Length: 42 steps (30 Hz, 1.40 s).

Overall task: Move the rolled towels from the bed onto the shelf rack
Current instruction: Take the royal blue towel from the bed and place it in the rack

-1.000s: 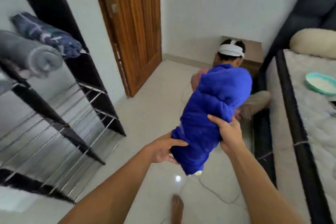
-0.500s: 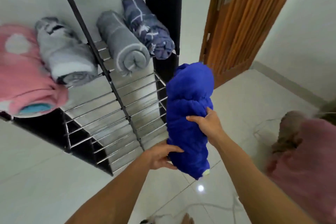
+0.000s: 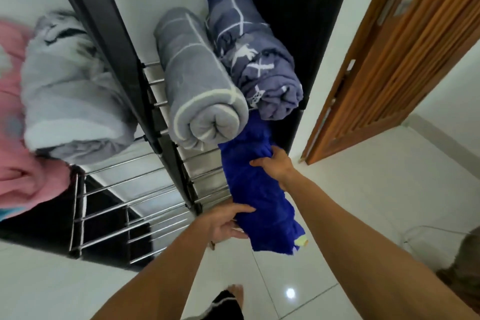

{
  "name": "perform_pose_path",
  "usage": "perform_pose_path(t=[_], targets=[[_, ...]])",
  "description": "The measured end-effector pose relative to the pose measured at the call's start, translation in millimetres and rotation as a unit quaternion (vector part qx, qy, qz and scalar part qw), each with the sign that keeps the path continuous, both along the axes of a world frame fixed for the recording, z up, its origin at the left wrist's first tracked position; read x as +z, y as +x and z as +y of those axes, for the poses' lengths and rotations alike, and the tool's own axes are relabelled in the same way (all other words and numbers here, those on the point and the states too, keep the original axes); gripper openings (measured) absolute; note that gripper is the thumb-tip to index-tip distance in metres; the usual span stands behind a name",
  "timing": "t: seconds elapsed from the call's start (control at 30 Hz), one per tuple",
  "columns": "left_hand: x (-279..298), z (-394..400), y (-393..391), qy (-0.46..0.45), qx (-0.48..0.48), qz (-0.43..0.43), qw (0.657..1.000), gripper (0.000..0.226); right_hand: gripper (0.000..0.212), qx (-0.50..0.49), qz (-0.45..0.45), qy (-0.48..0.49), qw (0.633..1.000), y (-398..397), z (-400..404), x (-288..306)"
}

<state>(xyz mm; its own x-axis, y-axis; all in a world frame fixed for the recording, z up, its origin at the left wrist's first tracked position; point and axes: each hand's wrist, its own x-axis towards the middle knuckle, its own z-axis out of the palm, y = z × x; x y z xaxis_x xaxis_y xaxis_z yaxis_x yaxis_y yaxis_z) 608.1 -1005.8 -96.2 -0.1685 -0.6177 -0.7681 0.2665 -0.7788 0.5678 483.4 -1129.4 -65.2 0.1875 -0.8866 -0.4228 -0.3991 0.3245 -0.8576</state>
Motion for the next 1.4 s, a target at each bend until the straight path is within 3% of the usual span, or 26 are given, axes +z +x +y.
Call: perform_pose_path(t=[0.17,0.4,0.67,0.83,0.9,0.93,1.0,1.07,1.17,1.3,1.4], targets=[[-8,-47,9,-0.042,0.093,0.010,0.995,0.051,0.062,0.012,0.017,-0.032,0.999,26,-59,-11],[-24,-76,10,-0.081,0.174,-0.006,0.981,0.079,0.064,0.030,0.030,-0.078,0.996,47,-92,-27],[-24,-72,9,-0.094,0.137,-0.045,0.985,0.077,0.068,0.078,0.175,-0.068,0.979,37,-73,-46],[3,-47,-1,-0.076,0.062,-0.133,0.986,0.067,0.066,0.058,0.191,-0.073,0.977,17,-40,-22],[25,-30,-13,-0.068,0.009,-0.176,0.982,0.053,0.063,0.048,0.176,-0.071,0.981,0,-14,-3],[36,-22,-19,-0.084,-0.047,-0.230,0.968,0.039,0.061,0.039,0.165,-0.070,0.983,-10,0,7],[52,-14,-32,-0.133,-0.200,-0.340,0.909,0.017,0.059,0.010,0.144,-0.073,0.987,-32,27,26],[62,-9,-50,-0.172,-0.306,-0.397,0.848,0.025,0.057,-0.029,0.122,-0.080,0.989,-58,53,42],[59,-4,-83,-0.220,-0.342,-0.435,0.803,0.042,0.052,-0.105,0.099,-0.103,0.984,-105,100,61],[93,34,-151,-0.254,-0.417,-0.420,0.764,0.037,0.045,-0.231,0.066,-0.074,0.968,-186,190,72],[102,58,-212,-0.308,-0.483,-0.391,0.720,0.040,0.040,-0.354,0.043,-0.047,0.933,-252,268,71]])
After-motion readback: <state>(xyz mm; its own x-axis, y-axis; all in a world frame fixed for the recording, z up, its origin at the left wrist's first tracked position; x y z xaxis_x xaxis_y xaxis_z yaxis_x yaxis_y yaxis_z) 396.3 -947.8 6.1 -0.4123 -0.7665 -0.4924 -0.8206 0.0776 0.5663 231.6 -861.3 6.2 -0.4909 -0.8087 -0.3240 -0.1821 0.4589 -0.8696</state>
